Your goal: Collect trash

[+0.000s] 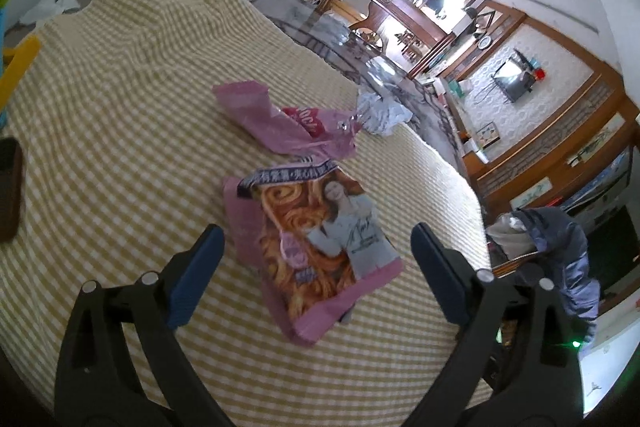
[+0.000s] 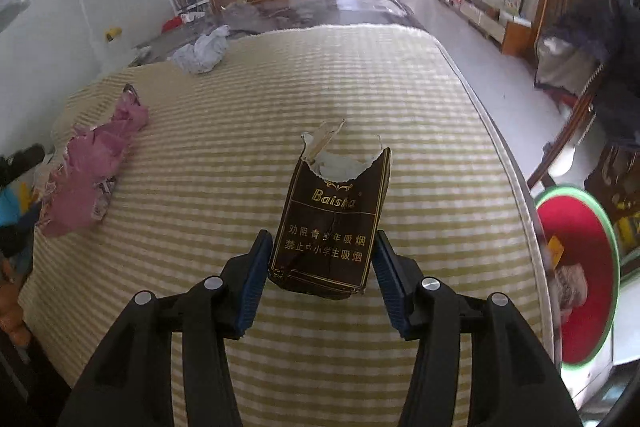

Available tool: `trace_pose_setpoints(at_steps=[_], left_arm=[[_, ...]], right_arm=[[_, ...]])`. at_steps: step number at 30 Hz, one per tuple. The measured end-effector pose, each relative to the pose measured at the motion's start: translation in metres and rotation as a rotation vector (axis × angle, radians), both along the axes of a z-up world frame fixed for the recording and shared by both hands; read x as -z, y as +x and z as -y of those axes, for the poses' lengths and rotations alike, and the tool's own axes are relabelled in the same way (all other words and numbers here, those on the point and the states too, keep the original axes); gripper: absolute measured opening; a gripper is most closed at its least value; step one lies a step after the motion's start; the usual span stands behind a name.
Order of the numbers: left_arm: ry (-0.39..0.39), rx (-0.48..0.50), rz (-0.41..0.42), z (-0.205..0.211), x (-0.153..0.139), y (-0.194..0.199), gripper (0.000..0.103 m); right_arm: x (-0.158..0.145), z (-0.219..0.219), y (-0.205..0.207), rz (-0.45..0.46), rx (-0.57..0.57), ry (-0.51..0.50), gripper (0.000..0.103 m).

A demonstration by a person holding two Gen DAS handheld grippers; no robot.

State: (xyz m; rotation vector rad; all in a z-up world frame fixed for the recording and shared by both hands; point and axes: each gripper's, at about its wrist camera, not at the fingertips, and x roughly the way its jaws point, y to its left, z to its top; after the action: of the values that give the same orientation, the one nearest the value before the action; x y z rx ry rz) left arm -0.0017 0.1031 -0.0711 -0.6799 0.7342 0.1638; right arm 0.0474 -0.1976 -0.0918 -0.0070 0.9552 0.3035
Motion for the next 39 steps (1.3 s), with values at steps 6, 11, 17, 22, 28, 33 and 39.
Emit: trace_pose_setpoints(at_steps=[6, 11, 17, 22, 28, 33, 39], left_arm=[[0.002, 0.000, -0.098, 0.002, 0.011, 0.021, 0.094], [0.110, 0.067, -0.140, 0.021, 0.007, 0.041, 0.094], [0.149, 0.103, -0.136, 0.028, 0.004, 0.044, 0.082], [0.117, 0.103, -0.117, 0.022, 0.003, 0.032, 0.077], [0.116, 0.113, -0.095, 0.025, -0.001, 0.029, 0.063], [0.103, 0.124, -0.070, 0.029, -0.009, 0.024, 0.047], [0.086, 0.132, -0.028, 0.036, -0.021, 0.013, 0.043]], right_arm=[[0.000, 0.001, 0.003, 0.008, -0.010, -0.012, 0.052], [0.003, 0.010, 0.008, -0.028, 0.022, 0.020, 0.052], [-0.001, 0.014, 0.010, -0.024, 0.035, 0.042, 0.052], [0.000, 0.020, 0.012, -0.049, 0.048, 0.088, 0.058], [0.003, 0.032, 0.014, -0.090, 0.087, 0.136, 0.069], [0.005, 0.026, 0.014, -0.098, 0.071, 0.108, 0.070], [0.007, 0.008, 0.009, -0.084, -0.003, 0.020, 0.051]])
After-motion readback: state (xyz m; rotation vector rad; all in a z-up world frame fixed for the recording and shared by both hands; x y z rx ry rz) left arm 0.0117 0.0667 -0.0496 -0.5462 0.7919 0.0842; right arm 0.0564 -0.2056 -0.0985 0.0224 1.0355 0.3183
